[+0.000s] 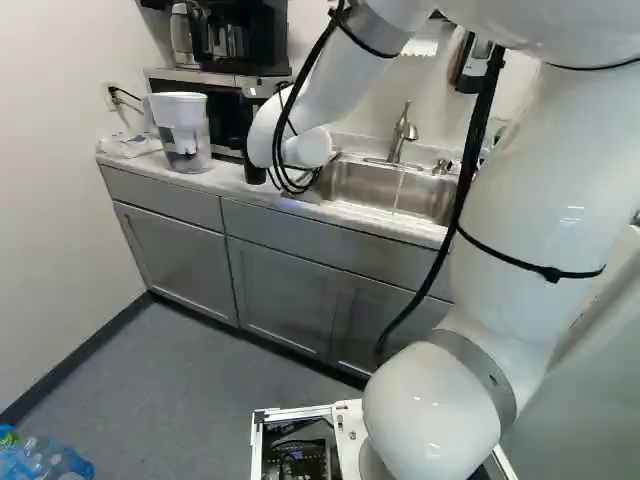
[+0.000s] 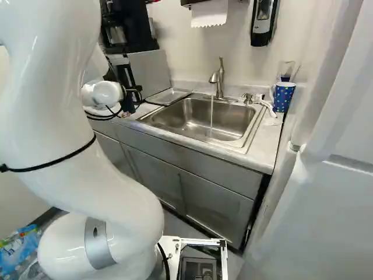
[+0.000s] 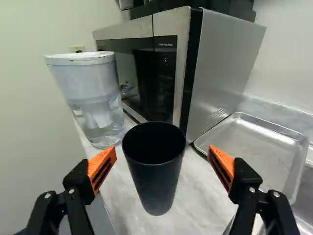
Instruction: Rinse the cup and place it in the tray
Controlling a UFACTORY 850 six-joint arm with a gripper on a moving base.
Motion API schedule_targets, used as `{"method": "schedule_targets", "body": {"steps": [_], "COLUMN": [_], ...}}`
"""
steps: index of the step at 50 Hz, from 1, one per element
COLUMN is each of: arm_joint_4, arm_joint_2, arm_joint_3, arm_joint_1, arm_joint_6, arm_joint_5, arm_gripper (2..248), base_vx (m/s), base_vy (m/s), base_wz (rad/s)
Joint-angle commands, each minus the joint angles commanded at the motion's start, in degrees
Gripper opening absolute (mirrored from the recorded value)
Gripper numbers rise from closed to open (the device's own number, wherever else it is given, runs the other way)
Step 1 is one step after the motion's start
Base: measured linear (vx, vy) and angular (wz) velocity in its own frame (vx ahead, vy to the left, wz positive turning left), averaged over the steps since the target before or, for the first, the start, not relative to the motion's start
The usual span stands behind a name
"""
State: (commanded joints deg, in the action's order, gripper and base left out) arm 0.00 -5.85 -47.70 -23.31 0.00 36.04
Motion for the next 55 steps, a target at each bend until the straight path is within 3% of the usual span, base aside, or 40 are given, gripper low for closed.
{"method": "schedule_targets", "body": {"steps": [34,55], "arm_joint_4": [0.00,0.00], "arm_joint_2": [-3.29,-3.29], "arm_joint_3": [0.86,0.86], "arm_joint_1": [-0.11,-0.11], "arm_joint_6": [0.00,0.00], "arm_joint_5": [1.51,2.40], "arm_gripper": [247,247], "base_vx": [0.000,0.000], "base_vy": [0.000,0.000], "base_wz": [0.000,0.000]}}
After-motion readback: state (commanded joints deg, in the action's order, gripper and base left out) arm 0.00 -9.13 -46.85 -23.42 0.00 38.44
